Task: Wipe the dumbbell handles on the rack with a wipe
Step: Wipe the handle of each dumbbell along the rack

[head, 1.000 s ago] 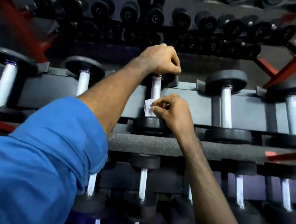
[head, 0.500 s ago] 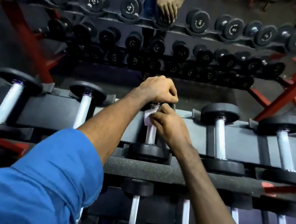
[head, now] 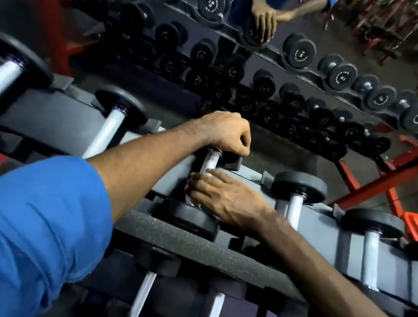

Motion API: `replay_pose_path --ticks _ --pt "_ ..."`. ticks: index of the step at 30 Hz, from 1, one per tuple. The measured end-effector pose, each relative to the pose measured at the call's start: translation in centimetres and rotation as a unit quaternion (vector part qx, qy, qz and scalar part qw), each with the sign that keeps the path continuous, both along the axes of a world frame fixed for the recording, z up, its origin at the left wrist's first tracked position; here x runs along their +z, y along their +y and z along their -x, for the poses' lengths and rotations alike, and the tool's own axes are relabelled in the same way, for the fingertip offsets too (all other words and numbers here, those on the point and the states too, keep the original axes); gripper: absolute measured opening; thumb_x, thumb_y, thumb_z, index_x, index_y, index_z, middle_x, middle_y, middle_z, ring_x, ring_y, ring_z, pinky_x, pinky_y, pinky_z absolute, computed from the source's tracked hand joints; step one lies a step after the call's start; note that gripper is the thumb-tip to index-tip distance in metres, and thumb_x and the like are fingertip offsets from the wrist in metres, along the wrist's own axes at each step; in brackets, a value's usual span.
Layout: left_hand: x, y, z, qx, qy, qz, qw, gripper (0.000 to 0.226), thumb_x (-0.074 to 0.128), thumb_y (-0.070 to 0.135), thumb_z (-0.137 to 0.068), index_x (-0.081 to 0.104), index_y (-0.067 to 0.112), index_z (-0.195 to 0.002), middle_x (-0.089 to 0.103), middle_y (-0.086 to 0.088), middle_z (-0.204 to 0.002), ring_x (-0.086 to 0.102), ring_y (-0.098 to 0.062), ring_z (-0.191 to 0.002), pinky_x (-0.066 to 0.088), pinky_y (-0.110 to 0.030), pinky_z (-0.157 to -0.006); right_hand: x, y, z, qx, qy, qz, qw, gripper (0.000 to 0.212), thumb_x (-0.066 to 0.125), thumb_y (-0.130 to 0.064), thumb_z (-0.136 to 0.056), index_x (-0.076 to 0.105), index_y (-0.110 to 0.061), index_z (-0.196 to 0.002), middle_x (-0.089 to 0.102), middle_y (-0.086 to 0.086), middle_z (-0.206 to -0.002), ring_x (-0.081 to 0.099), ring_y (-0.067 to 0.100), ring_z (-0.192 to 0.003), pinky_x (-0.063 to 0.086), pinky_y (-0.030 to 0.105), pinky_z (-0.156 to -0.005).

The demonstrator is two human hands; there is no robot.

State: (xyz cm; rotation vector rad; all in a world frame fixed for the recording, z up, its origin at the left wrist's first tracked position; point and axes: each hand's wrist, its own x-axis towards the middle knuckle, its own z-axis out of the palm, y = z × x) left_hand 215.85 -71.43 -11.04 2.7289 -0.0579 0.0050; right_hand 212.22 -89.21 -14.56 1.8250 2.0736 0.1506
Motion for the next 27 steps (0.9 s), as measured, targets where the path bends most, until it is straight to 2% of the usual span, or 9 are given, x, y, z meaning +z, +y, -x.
replay_pose_path --ticks 3,7,11,15,19,23,27 --pt "0.2 0.0 -0.1 -0.004 -0.002 0.005 1.0 0.022 0.069 0.053 -0.08 0.083 0.045 -0.096 0.078 0.015 -0.091 0.064 -0.011 -0.082 0.044 -0.027 -0.073 1.3 0.8 -0.5 -0.026 -0.032 -0.002 0.999 0.052 0.029 -0.018 -0.102 0.056 -0.016 -0.146 0.059 0.01 -0.145 0.051 0.03 -0.14 0.037 0.047 -0.119" --pt "0.1 0.2 -0.5 -0.005 -0.003 0.008 1.0 0.022 0.069 0.052 -0.08 0.083 0.045 -0.095 0.076 0.015 -0.085 0.062 -0.011 -0.079 0.044 -0.026 -0.073 0.9 1.2 0.7 0.008 -0.037 0.031 0.999 0.048 0.024 -0.02 -0.106 0.066 -0.015 -0.128 0.064 0.007 -0.136 0.055 0.029 -0.133 0.036 0.043 -0.113" --pt "-0.6 0.4 -0.8 -0.002 -0.014 0.006 1.0 0.021 0.068 0.051 -0.08 0.082 0.046 -0.094 0.075 0.017 -0.085 0.06 -0.01 -0.076 0.044 -0.026 -0.072 1.3 1.6 -0.8 -0.054 -0.075 -0.019 0.996 0.056 0.013 -0.014 -0.108 0.059 -0.012 -0.14 0.059 0.011 -0.143 0.051 0.033 -0.138 0.04 0.047 -0.106" --pt "-1.0 0.5 -1.0 -0.01 -0.014 0.006 1.0 0.021 0.068 0.051 -0.081 0.083 0.045 -0.095 0.074 0.017 -0.086 0.061 -0.009 -0.078 0.043 -0.027 -0.072 0.3 0.8 0.1 -0.023 -0.053 0.012 0.998 0.052 0.025 -0.022 -0.104 0.054 -0.016 -0.147 0.054 0.007 -0.152 0.046 0.028 -0.143 0.038 0.05 -0.113" --pt "-0.8 0.5 -0.9 -0.009 -0.012 0.011 1.0 0.019 0.068 0.05 -0.081 0.083 0.044 -0.092 0.07 0.019 -0.077 0.059 -0.005 -0.071 0.04 -0.023 -0.061 1.3 1.1 -0.5 -0.08 -0.054 -0.04 0.995 0.054 0.02 -0.015 -0.103 0.056 -0.012 -0.143 0.053 0.008 -0.152 0.045 0.03 -0.145 0.039 0.047 -0.11" --pt "-0.5 0.4 -0.6 -0.007 -0.008 0.012 1.0 0.02 0.07 0.05 -0.081 0.083 0.044 -0.094 0.073 0.018 -0.084 0.062 -0.009 -0.078 0.043 -0.028 -0.071 0.9 1.2 0.4 -0.027 -0.042 0.029 0.998 0.053 0.023 -0.021 -0.101 0.056 -0.015 -0.143 0.058 0.006 -0.145 0.05 0.028 -0.137 0.038 0.045 -0.107" --pt "-0.2 0.3 -0.3 -0.002 0.002 0.018 1.0 0.018 0.069 0.05 -0.079 0.082 0.044 -0.091 0.07 0.019 -0.077 0.062 -0.007 -0.073 0.043 -0.026 -0.064 1.9 2.1 -0.5 -0.074 -0.076 0.002 0.994 0.059 0.012 -0.019 -0.101 0.052 -0.013 -0.144 0.055 0.012 -0.139 0.051 0.034 -0.13 0.039 0.047 -0.099"
